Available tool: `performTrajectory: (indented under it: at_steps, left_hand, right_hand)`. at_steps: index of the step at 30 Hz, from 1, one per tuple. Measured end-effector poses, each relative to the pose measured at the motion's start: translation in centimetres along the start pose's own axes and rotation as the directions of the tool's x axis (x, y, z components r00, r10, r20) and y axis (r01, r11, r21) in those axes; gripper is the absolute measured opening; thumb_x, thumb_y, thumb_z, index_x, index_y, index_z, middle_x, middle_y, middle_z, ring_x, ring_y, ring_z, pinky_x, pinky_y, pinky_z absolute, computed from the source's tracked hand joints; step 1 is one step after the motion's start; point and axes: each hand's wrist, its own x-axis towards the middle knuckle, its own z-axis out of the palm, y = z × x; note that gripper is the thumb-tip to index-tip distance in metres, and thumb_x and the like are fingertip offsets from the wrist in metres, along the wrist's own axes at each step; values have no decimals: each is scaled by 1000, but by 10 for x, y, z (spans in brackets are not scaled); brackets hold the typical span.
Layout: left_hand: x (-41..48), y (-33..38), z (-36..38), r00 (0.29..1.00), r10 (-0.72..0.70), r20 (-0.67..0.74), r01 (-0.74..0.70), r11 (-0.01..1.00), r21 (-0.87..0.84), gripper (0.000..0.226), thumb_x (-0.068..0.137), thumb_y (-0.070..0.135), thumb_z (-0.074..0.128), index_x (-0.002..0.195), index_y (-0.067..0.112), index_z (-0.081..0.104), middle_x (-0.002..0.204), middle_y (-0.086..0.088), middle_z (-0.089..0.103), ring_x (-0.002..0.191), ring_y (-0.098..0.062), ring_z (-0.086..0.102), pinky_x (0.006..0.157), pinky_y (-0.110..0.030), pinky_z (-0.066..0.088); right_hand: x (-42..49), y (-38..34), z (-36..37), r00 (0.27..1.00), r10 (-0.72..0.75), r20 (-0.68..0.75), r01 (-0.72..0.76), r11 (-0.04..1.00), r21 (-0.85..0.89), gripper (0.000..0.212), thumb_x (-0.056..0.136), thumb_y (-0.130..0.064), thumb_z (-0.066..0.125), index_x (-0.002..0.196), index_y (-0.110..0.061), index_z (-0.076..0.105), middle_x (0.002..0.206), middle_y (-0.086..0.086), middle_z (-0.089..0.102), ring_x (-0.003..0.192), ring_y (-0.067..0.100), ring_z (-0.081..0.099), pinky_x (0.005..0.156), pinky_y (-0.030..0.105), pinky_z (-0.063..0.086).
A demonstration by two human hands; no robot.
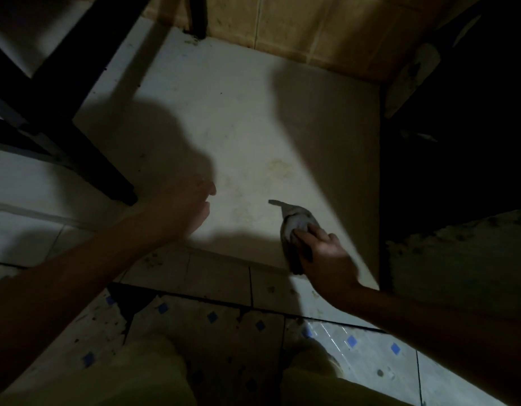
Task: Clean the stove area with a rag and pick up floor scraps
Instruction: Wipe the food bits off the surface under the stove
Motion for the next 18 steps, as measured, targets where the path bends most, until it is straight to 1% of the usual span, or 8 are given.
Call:
performTrajectory:
  at_steps: [2, 5, 9, 11, 13, 15, 16, 18]
  left_hand:
    - [-3, -5, -5, 1000, 0, 8, 0, 1000, 25, 29, 92, 14, 52, 121, 7, 57, 125, -14, 53, 113, -29, 51, 95, -33, 35]
    - [-12, -12, -9, 999, -34, 34, 33, 998, 53, 29, 93, 12, 50, 120, 4, 56, 124, -18, 54, 112, -32, 50, 95, -35, 37]
    - [-24, -27, -13, 996, -71, 48, 67, 995, 70, 28, 97, 14, 44, 120, 2, 54, 123, -19, 55, 112, -32, 51, 94, -37, 39]
    - [-30, -30, -16, 976, -114, 188, 108, 993, 39, 32, 102, 19, 32, 120, 5, 55, 129, -13, 50, 118, -25, 45, 99, -32, 32]
    - [-36, -34, -17, 961, -93, 259, 62, 990, 125, 32, 103, 18, 28, 116, 6, 56, 127, -10, 50, 117, -25, 45, 101, -34, 35]
    - [-38, -41, -13, 992, -102, 74, 92, 989, 118, 24, 98, 13, 41, 112, 4, 57, 116, -14, 56, 106, -31, 52, 91, -44, 45]
    - [-39, -44, -12, 994, -106, -3, 106, 990, 96, 25, 95, 13, 45, 115, 4, 57, 115, -16, 57, 104, -33, 54, 88, -44, 46]
    - [-39, -44, -7, 993, -117, -25, 119, 986, 114, 28, 93, 15, 47, 118, 6, 57, 117, -16, 58, 105, -33, 55, 86, -43, 45]
  right_hand:
    - [8, -15, 3, 997, -73, 17, 73, 997, 8, 37, 94, -26, 53, 131, -23, 55, 140, 9, 49, 109, 33, 53, 79, 35, 48]
    - [26, -39, 4, 988, -149, 26, 149, 989, 14, 39, 96, -27, 47, 135, -23, 50, 144, 8, 45, 116, 31, 48, 83, 35, 48]
    - [47, -72, 8, 969, -239, 58, 243, 966, -89, 41, 99, -34, 35, 139, -31, 42, 149, 0, 38, 125, 26, 42, 87, 30, 43]
    - [53, -84, 11, 941, -319, 113, 328, 943, -66, 43, 99, -34, 36, 141, -31, 39, 151, 1, 34, 127, 28, 39, 94, 32, 41]
    - [56, -93, 12, 886, -413, 209, 425, 905, -14, 46, 99, -30, 41, 144, -31, 34, 154, 2, 29, 128, 31, 36, 98, 37, 38]
    - [55, -95, 11, 822, -487, 296, 511, 860, -5, 50, 98, -26, 46, 145, -31, 30, 154, 1, 25, 126, 32, 34, 96, 40, 39]
    - [55, -95, 10, 797, -512, 319, 546, 837, -21, 52, 97, -25, 47, 145, -32, 28, 155, 1, 23, 125, 31, 34, 95, 40, 39]
    - [55, -90, 7, 762, -546, 347, 596, 801, -49, 53, 97, -27, 47, 146, -32, 26, 156, 0, 19, 124, 32, 33, 94, 41, 39]
